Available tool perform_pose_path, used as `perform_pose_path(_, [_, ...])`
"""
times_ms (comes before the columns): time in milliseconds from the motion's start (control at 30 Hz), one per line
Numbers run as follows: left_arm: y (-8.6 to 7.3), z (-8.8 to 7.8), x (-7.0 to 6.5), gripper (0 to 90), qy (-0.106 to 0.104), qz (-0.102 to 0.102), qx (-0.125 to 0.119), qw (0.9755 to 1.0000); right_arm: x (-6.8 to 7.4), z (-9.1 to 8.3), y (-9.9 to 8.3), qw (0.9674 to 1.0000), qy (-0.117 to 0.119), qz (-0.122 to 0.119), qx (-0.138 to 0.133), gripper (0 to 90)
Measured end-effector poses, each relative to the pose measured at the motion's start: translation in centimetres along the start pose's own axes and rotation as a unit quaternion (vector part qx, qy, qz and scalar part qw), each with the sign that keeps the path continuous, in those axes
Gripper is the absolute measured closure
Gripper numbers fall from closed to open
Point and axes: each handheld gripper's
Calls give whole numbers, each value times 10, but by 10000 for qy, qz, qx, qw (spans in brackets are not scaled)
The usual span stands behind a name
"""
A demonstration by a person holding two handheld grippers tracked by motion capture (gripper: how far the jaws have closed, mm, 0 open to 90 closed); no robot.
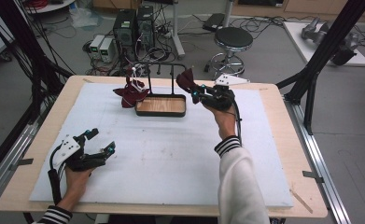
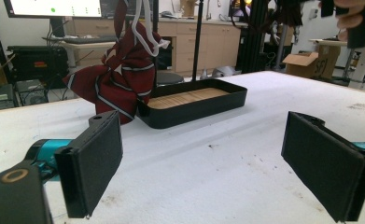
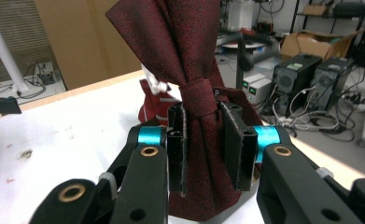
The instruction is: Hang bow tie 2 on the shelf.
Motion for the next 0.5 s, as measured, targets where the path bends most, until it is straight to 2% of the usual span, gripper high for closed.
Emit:
perform_pose_path(200, [0,0,0,130,-9,-4,-1,10000,-2,6,19,10000,-84,-3,12,731])
perform_pose_path(333, [0,0,1,129,-19,-14,-2,10000,-3,13,24,9999,-117,39,96,731])
perform_pose_path(500, [0,0,1,129,-23,-18,-2,10000,-6,21,29,9997,-207,150,63,729])
Point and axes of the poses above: each handheld gripper's, and its own axes: z roughly forward along the jaws, y roughly out of its top, x roughly to its left, and after that the axes turned 9 degrees about z, right-handed
